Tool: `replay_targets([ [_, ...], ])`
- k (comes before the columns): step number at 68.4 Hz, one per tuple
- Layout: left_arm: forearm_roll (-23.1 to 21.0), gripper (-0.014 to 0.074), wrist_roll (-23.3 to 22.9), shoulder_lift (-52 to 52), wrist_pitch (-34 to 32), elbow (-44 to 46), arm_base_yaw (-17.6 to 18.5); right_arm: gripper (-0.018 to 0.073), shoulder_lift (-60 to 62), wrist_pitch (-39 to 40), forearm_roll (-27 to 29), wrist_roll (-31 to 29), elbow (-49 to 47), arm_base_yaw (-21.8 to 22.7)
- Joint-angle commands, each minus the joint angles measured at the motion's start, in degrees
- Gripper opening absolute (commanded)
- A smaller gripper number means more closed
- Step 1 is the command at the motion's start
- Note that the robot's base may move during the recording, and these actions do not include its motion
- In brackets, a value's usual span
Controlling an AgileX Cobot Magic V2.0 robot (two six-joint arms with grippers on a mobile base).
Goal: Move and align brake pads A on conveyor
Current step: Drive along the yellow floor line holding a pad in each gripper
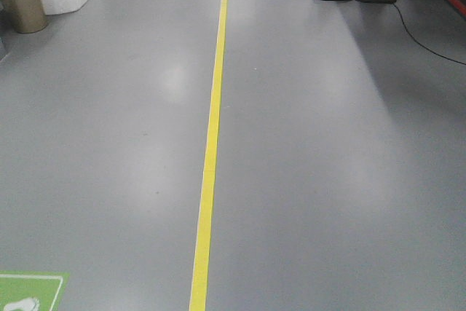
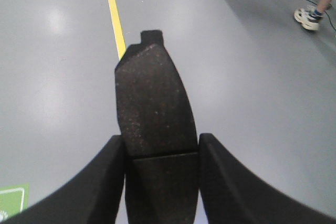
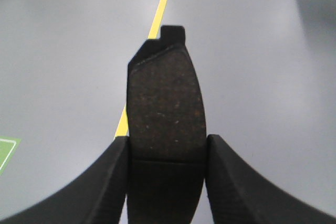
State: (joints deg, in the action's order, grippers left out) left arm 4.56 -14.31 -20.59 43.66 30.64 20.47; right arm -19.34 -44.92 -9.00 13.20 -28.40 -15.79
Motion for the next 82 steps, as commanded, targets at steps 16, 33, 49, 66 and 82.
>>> replay_targets([
  [16,0.20,-0.0007,-0.35,-0.46,-5.13,1.61,0.19,-0.0005,-0.48,4.86,-1.01,-0.46,-1.63,0.33],
  [33,0.20,-0.0007,-0.35,-0.46,-5.13,1.61,0.19,-0.0005,-0.48,4.86,-1.01,-0.46,-1.63,0.33],
  [49,0.20,-0.0007,-0.35,-0.46,-5.13,1.61,0.19,-0.0005,-0.48,4.86,-1.01,-0.46,-1.63,0.33],
  [66,0.20,-0.0007,-0.35,-0.46,-5.13,1.61,0.19,-0.0005,-0.48,4.86,-1.01,-0.46,-1.63,0.33],
  [82,0.20,-0.0007,-0.35,-0.46,-5.13,1.61,0.19,-0.0005,-0.48,4.86,-1.01,-0.46,-1.63,0.33],
])
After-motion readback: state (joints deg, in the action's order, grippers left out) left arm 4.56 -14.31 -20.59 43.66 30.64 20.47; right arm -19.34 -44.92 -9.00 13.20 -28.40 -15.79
